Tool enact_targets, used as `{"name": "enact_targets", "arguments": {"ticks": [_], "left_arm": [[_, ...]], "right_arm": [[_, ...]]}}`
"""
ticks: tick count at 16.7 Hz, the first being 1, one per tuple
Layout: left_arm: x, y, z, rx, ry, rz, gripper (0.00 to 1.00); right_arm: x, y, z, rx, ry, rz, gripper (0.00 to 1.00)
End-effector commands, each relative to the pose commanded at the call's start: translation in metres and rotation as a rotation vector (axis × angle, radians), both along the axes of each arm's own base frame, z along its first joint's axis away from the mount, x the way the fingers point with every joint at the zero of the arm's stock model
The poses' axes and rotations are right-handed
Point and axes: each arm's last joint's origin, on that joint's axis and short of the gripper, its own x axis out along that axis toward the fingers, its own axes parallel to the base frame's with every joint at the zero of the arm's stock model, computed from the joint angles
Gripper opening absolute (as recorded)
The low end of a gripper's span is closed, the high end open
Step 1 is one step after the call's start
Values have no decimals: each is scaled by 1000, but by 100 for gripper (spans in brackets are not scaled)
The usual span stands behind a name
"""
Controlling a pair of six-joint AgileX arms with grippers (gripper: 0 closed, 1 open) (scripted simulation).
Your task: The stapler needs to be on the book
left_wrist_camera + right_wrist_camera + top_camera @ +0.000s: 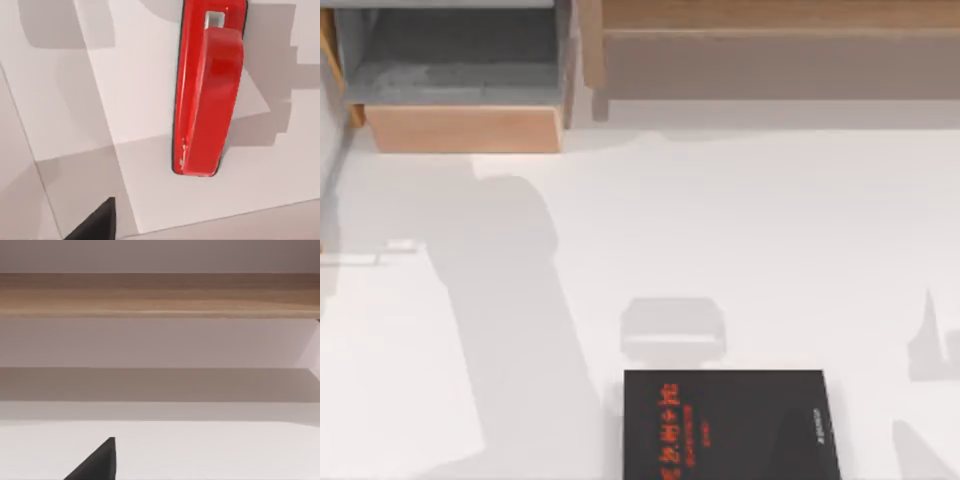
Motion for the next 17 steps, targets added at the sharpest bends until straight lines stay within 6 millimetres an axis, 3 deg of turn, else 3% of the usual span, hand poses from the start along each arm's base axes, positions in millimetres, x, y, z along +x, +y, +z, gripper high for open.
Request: {"name": "enact_targets", "arguments": {"ticks": [5, 17], "left_arm": [[19, 3, -35, 1, 22, -65, 100], [20, 5, -40, 3, 18, -77, 100]], "right_arm": [[0, 0, 0, 0, 0, 0, 100], [0, 0, 0, 0, 0, 0, 100]]}}
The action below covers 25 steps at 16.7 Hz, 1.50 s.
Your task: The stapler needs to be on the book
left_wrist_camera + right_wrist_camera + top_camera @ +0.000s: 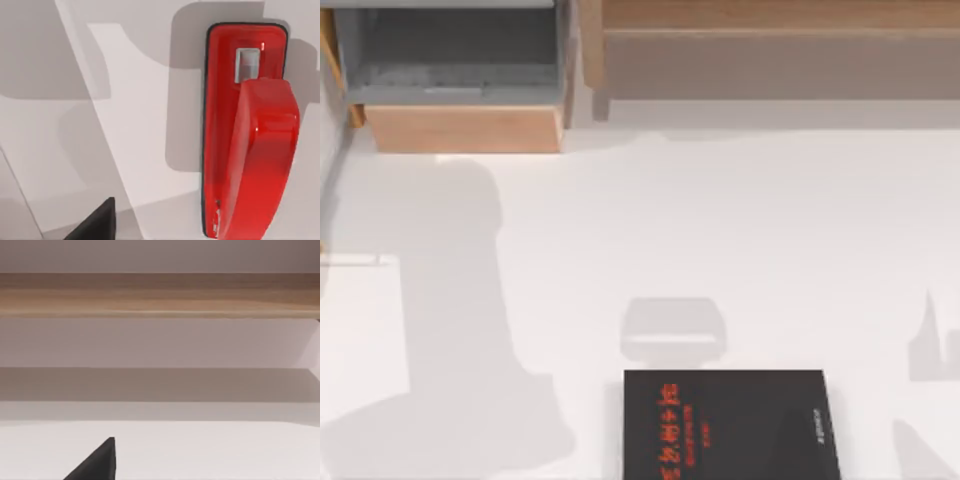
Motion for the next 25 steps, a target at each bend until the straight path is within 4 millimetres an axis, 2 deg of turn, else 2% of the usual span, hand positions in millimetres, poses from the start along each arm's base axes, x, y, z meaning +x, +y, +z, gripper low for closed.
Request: {"name": "enact_targets", "arguments": {"ticks": [4, 10, 14, 25], "left_arm": [[-3, 2, -7, -3, 6, -1, 100], [7, -2, -47, 0, 0, 1, 100], [7, -3, -48, 0, -2, 0, 100], [7, -3, -48, 0, -2, 0, 17]], "right_arm": [[0, 0, 0, 0, 0, 0, 100], [0, 0, 0, 0, 0, 0, 100], [0, 0, 0, 0, 0, 0, 100], [0, 0, 0, 0, 0, 0, 100]]}}
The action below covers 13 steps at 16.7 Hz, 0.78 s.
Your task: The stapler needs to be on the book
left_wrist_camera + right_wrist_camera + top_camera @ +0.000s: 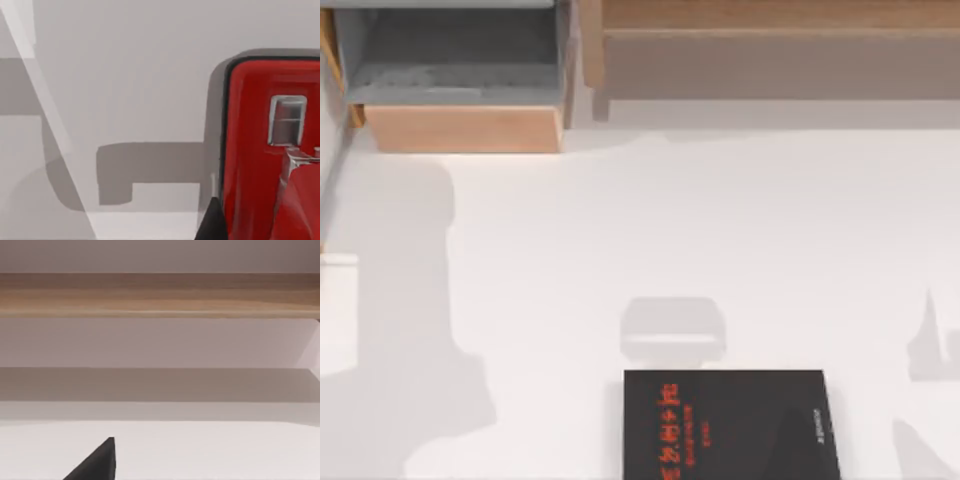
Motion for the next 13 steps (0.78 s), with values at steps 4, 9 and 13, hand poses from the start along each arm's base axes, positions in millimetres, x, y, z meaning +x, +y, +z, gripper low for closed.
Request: {"name": "enact_targets", "arguments": {"ticks": [4, 9, 13], "left_arm": [[0, 0, 0, 0, 0, 0, 0], [0, 0, 0, 0, 0, 0, 0], [-2, 2, 5, 0, -3, 7, 0]], "right_arm": [[0, 0, 0, 0, 0, 0, 100], [0, 0, 0, 0, 0, 0, 100], [0, 0, 0, 0, 0, 0, 100]]}}
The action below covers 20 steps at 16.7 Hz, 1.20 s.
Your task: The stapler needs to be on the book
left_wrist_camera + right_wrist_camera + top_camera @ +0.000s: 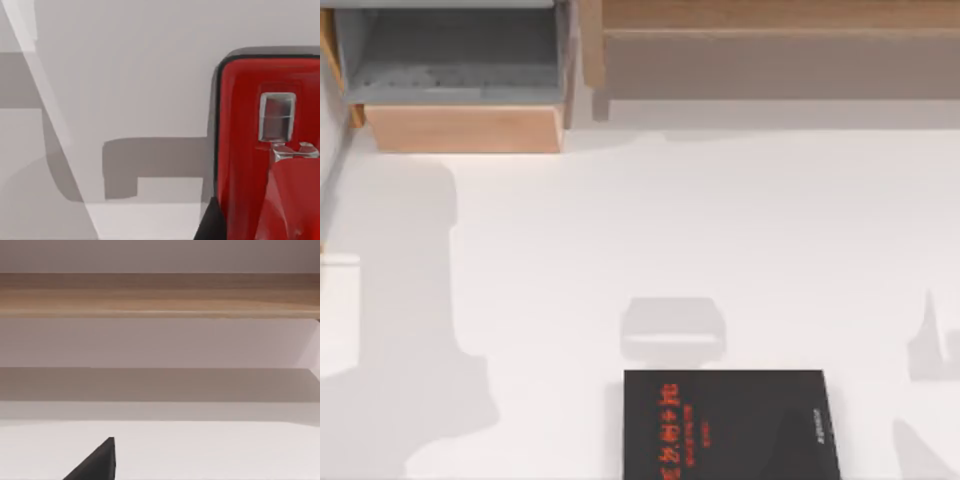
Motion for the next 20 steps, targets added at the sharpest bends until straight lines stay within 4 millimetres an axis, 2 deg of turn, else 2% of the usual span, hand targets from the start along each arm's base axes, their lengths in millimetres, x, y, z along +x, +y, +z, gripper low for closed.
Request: {"name": "enact_targets", "arguments": {"ticks": [3, 6, 8, 10, 12, 15, 18, 20], "left_arm": [[-9, 3, 25, -14, -2, 56, 0], [-18, 0, 67, -21, -36, 143, 0], [-24, -11, 101, -19, -82, 200, 0], [-28, -34, 134, -20, -130, 245, 0], [-31, -66, 162, -29, -172, 278, 0], [-34, -131, 191, -59, -211, 304, 0], [-44, -208, 202, -100, -211, 313, 0], [-56, -263, 199, -124, -189, 315, 0]], "right_arm": [[0, 0, 0, 0, 0, 0, 100], [0, 0, 0, 0, 0, 0, 100], [0, 0, 0, 0, 0, 0, 100], [0, 0, 0, 0, 0, 0, 100], [0, 0, 0, 0, 0, 0, 100], [0, 0, 0, 0, 0, 0, 100], [0, 0, 0, 0, 0, 0, 100], [0, 0, 0, 0, 0, 0, 100]]}}
